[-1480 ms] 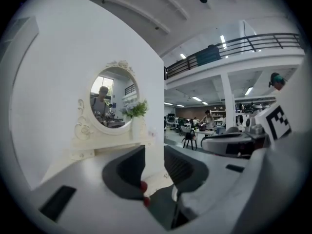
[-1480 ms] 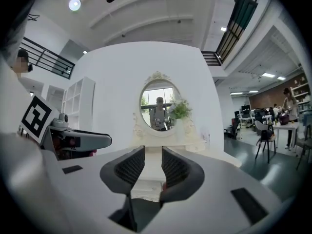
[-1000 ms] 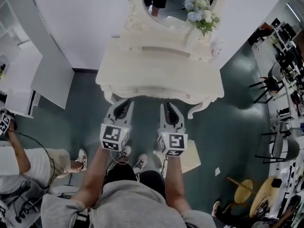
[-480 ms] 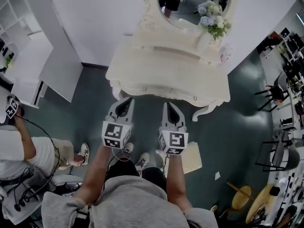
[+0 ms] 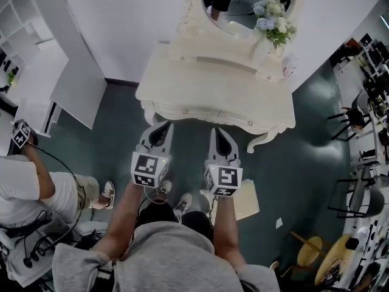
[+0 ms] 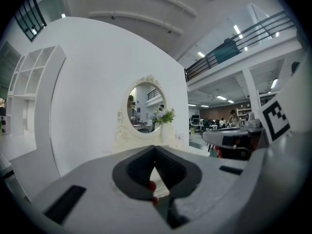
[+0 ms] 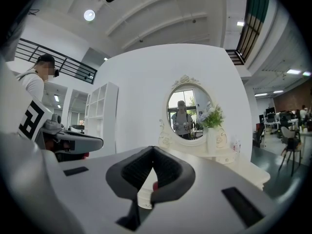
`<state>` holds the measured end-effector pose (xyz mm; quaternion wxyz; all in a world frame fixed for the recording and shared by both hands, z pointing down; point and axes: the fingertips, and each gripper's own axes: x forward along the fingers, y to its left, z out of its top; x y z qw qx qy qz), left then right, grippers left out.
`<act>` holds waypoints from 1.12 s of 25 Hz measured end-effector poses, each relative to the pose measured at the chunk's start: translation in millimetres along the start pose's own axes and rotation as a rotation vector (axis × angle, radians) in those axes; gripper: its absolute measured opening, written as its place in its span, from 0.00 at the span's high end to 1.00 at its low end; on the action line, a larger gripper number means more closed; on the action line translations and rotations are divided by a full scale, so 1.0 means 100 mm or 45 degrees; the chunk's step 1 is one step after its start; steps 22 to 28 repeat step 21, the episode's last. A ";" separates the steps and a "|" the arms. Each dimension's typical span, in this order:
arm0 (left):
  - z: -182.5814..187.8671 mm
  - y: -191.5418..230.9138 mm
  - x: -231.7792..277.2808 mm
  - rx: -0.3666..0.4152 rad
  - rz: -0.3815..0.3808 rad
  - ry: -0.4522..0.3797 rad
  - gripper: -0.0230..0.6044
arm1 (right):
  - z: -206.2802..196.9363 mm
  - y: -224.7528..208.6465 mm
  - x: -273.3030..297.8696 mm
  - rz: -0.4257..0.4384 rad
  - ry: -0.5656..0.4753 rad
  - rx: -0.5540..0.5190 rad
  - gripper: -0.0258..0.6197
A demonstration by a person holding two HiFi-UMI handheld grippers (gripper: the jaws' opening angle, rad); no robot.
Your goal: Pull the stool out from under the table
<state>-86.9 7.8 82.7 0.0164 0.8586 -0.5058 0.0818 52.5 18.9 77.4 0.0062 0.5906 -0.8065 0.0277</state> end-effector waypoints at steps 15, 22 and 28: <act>0.01 -0.06 0.05 0.049 -0.031 0.009 0.96 | 0.01 -0.04 -0.02 -0.003 -0.007 0.010 0.94; 0.04 -0.05 0.06 0.043 -0.027 0.001 0.96 | 0.03 -0.05 -0.02 -0.006 -0.013 0.015 0.94; 0.04 -0.05 0.06 0.043 -0.027 0.001 0.96 | 0.03 -0.05 -0.02 -0.006 -0.013 0.015 0.94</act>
